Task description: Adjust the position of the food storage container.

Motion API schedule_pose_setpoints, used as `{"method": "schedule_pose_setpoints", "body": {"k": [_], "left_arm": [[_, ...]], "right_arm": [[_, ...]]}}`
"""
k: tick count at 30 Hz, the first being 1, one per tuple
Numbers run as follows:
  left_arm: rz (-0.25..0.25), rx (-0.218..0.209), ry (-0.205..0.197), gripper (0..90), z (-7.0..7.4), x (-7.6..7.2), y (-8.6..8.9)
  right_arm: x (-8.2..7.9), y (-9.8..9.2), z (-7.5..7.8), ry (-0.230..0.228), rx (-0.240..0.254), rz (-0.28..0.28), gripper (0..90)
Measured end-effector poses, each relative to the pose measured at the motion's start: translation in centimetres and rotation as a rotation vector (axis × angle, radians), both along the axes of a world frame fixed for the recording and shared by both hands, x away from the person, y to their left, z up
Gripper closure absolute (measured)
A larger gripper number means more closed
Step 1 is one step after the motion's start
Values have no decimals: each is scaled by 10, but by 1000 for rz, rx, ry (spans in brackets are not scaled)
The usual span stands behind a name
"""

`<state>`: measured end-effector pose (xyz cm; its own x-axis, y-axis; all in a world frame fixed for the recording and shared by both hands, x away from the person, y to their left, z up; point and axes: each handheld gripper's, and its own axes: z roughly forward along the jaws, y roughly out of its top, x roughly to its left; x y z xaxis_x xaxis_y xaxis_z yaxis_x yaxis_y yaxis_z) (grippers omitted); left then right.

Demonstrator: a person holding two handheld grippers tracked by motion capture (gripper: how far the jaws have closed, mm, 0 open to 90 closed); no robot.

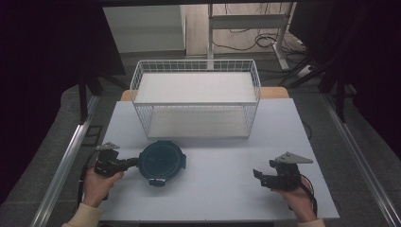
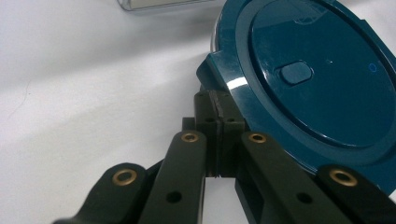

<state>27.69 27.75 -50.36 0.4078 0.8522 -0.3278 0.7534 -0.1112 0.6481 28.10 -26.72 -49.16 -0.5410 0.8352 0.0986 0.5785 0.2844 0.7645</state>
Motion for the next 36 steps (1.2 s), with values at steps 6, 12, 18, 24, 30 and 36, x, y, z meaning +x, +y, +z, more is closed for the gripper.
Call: {"method": "schedule_pose_setpoints", "body": {"k": [6, 12, 18, 24, 30, 36], "left_arm": [[4, -1, 2, 900, 0, 0, -1], [-1, -22, 9, 900, -1, 0, -4], [-34, -58, 15, 900, 0, 2, -14], [-55, -68, 19, 900, 2, 5, -25], [-68, -75, 29, 900, 3, 9, -40], [-81, -60, 38, 900, 6, 11, -55]], "right_arm": [[0, -1, 0, 0, 7, -13, 225], [1, -1, 1, -6, 8, -14, 226], [1, -1, 2, -6, 17, -19, 227], [0, -2, 3, -8, 20, -19, 228], [1, -3, 3, -2, 34, -28, 229], [2, -4, 3, 9, 65, -51, 231]]}}
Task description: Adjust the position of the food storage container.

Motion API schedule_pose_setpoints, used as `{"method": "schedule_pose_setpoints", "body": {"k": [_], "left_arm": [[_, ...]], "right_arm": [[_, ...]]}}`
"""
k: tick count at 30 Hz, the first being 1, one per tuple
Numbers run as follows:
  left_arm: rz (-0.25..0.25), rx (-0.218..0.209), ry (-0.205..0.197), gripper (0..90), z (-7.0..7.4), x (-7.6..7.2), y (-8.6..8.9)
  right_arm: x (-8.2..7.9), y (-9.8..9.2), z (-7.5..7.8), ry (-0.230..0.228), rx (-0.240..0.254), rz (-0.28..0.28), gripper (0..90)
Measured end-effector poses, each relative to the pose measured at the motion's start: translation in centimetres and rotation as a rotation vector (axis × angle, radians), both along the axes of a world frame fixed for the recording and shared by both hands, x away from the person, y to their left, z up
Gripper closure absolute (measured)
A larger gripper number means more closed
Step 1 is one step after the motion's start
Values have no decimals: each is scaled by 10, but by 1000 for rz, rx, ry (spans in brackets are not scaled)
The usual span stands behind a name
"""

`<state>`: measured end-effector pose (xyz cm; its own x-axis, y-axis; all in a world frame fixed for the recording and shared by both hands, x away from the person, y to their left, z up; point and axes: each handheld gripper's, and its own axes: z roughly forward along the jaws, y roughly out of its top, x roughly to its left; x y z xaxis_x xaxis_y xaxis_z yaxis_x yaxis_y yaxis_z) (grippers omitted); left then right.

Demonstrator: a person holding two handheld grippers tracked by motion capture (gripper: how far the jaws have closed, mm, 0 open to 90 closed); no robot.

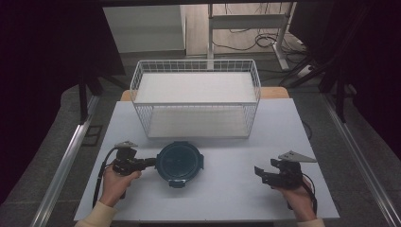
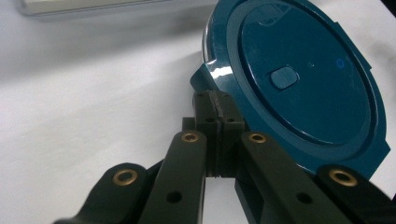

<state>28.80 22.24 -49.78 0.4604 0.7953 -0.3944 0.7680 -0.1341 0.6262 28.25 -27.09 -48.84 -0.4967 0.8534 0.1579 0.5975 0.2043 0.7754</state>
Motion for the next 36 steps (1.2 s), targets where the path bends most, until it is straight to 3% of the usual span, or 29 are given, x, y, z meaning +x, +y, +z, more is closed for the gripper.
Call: {"method": "schedule_pose_setpoints", "body": {"k": [11, 19, 23, 26, 27, 28, 29, 30, 31, 36], "left_arm": [[-36, -10, 17, 900, 2, 10, -29], [-74, -36, 17, 900, 2, 7, -40], [-85, -27, 13, 900, 1, 7, -42], [-91, -23, -20, 900, 0, 8, -42], [-96, -55, -30, 900, 2, 9, -39], [-96, -55, -30, 900, 2, 9, -39], [-74, -14, -71, 900, 7, 7, -37], [-74, -14, -71, 899, 7, 7, -37], [-49, 14, -114, 888, 11, 3, -31], [-13, -8, -157, 780, 16, -7, -21]], "right_arm": [[-1, -2, 3, -7, 23, -16, 236], [-1, -1, 2, -9, 15, -12, 237], [0, -1, 1, -8, 12, -13, 238], [0, 0, 1, -11, 11, -14, 238], [1, 1, 3, -18, 14, -22, 239], [1, 1, 3, -18, 14, -22, 239], [0, 2, 4, -30, 23, -20, 240], [0, 3, 5, -37, 22, -16, 241], [-1, 3, 6, -44, 20, -10, 241], [-1, 3, 5, -47, 20, -5, 242]]}}
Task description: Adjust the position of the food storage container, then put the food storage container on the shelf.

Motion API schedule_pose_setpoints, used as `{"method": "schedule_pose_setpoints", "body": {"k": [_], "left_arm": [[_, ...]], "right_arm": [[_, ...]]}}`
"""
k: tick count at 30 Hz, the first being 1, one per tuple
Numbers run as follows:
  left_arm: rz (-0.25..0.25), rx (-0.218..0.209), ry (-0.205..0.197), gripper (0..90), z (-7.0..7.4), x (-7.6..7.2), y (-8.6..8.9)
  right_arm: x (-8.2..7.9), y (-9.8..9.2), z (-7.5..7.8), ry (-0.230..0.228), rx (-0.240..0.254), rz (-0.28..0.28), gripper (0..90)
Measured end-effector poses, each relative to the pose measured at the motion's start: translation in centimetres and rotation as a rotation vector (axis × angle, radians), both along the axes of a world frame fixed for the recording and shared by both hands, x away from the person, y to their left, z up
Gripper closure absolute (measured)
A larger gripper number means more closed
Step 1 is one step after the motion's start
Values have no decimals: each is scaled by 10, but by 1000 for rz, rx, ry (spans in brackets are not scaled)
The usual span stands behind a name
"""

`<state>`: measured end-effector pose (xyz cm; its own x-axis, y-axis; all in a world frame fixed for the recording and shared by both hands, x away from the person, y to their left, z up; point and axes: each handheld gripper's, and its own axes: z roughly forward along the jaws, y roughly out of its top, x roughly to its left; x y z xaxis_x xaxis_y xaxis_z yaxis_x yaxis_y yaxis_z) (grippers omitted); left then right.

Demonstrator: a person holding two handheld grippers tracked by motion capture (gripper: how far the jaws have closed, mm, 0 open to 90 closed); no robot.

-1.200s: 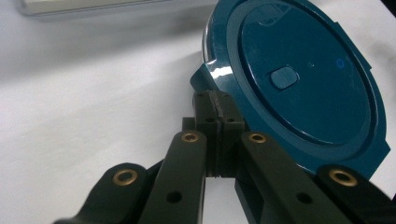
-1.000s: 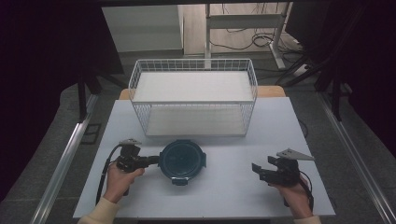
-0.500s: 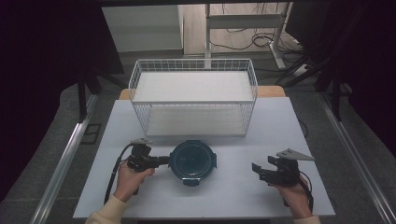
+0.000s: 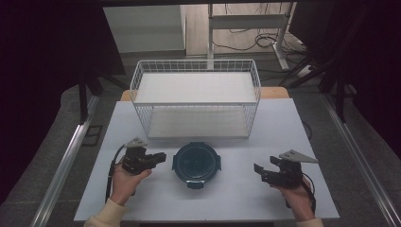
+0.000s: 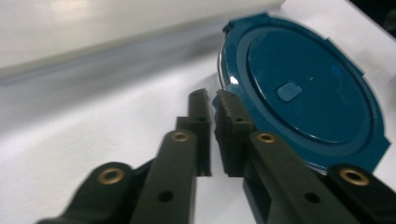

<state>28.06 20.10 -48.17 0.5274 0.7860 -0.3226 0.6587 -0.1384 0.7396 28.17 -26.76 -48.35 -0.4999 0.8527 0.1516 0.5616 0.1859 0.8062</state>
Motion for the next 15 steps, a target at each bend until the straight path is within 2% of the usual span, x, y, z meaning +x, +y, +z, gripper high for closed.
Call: {"method": "schedule_pose_setpoints", "body": {"k": [2, 4, 5, 6, 9, 15], "left_arm": [[31, 15, -5, 661, 2, -5, 1], [49, 29, -1, 479, 2, -5, 1], [70, 31, 15, 416, 2, -5, 0], [70, 31, 15, 372, 2, -5, 0], [66, 18, 25, 302, 4, -6, 1], [42, -4, 35, 262, 7, -8, 2]], "right_arm": [[-1, 1, 0, -5, -1, 7, 243], [-1, 1, 0, -6, 0, 8, 242], [-2, 2, 1, -12, 1, 13, 242], [-2, 2, 1, -12, 1, 13, 242], [-2, 3, 1, -14, 1, 28, 242], [-3, 6, 2, -14, 5, 52, 238]]}}
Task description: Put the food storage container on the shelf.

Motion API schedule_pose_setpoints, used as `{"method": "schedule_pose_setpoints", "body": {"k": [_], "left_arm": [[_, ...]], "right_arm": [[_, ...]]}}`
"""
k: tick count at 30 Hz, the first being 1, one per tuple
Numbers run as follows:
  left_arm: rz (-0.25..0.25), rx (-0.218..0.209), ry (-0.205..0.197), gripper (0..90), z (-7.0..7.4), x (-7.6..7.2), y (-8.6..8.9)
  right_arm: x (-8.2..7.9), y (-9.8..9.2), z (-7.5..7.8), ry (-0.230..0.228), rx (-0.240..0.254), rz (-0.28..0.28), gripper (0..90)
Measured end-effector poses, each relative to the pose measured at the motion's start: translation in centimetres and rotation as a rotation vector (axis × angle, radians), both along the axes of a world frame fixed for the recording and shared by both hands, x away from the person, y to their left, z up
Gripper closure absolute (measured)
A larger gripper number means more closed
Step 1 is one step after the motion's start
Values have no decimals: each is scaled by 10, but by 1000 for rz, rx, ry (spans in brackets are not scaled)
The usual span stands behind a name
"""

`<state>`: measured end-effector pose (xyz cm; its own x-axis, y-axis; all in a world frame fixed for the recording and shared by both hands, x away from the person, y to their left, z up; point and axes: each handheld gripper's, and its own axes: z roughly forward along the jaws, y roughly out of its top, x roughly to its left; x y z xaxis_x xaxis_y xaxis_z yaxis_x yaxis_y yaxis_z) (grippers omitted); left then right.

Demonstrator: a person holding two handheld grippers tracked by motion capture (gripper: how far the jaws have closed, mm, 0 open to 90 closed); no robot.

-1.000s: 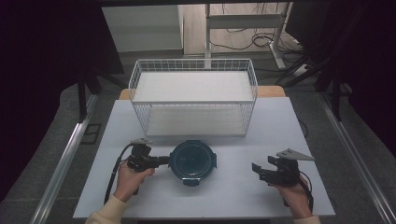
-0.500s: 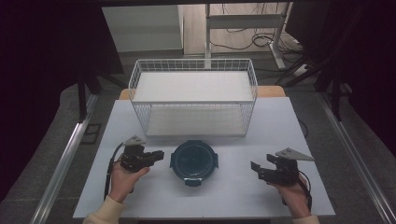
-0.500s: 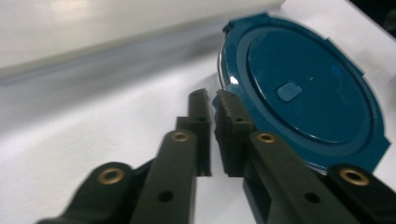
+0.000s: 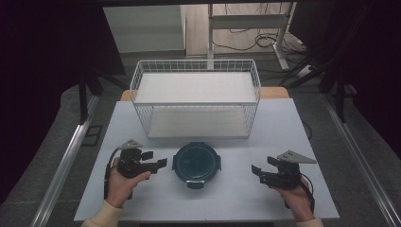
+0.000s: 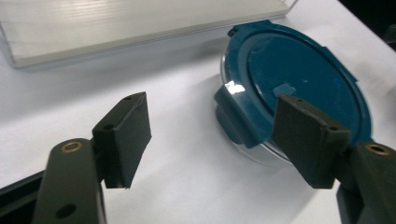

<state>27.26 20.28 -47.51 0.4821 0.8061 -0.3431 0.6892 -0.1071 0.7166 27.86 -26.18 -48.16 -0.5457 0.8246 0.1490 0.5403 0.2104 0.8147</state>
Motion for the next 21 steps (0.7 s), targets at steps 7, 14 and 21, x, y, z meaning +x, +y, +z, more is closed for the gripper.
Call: {"method": "schedule_pose_setpoints", "body": {"k": [7, 14, 21], "left_arm": [[-1, -17, 38, 208, 0, 1, -3], [-17, -54, 46, 216, 3, -4, -8], [-14, -81, 78, 196, 3, 0, -19]], "right_arm": [[-1, 13, 0, 20, 21, 40, 223], [0, 32, 2, 89, 76, 118, 200], [7, 57, 9, 130, 116, 159, 183]]}}
